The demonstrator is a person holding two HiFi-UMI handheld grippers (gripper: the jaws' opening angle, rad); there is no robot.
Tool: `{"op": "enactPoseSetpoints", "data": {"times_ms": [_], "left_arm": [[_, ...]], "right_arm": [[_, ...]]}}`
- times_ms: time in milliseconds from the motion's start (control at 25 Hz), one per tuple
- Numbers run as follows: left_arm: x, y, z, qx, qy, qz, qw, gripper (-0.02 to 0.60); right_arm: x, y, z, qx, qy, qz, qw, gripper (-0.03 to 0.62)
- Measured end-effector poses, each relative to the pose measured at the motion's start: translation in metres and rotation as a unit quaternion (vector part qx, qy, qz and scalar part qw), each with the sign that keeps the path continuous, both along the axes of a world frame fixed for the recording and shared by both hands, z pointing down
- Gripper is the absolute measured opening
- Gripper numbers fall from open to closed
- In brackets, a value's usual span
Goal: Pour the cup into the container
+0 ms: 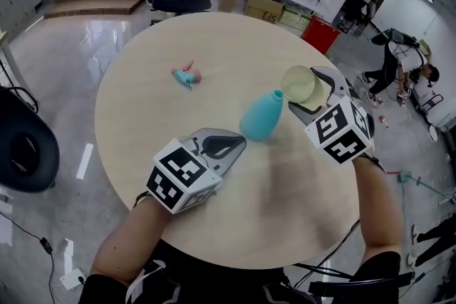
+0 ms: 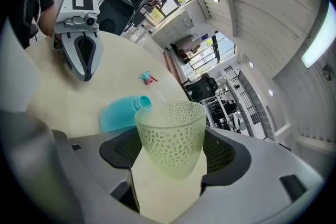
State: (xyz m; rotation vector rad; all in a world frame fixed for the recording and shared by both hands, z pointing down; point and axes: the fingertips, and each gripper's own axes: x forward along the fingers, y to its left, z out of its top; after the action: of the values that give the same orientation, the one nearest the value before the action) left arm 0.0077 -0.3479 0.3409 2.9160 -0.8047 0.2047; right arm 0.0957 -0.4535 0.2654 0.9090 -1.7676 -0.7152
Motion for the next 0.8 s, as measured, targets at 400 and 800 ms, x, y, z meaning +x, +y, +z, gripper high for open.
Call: {"op": "enactPoseSetpoints", "data": {"times_ms": [400, 800], "left_arm": [[0.0012, -0.0001, 0.0011, 0.001, 0.000, 0.004, 1.0000, -0.002], [0.0034, 0.0024, -0.0003, 0.001, 0.000, 0.006, 1.0000, -0.002]], "right_arm": [[-0.0067, -0.0016, -0.0008, 0.004, 0.027, -0.005, 1.000, 0.367], [-0.0018, -0.0036, -0.0010, 0.007, 0.042, 0.000, 0.999, 0.367]]}}
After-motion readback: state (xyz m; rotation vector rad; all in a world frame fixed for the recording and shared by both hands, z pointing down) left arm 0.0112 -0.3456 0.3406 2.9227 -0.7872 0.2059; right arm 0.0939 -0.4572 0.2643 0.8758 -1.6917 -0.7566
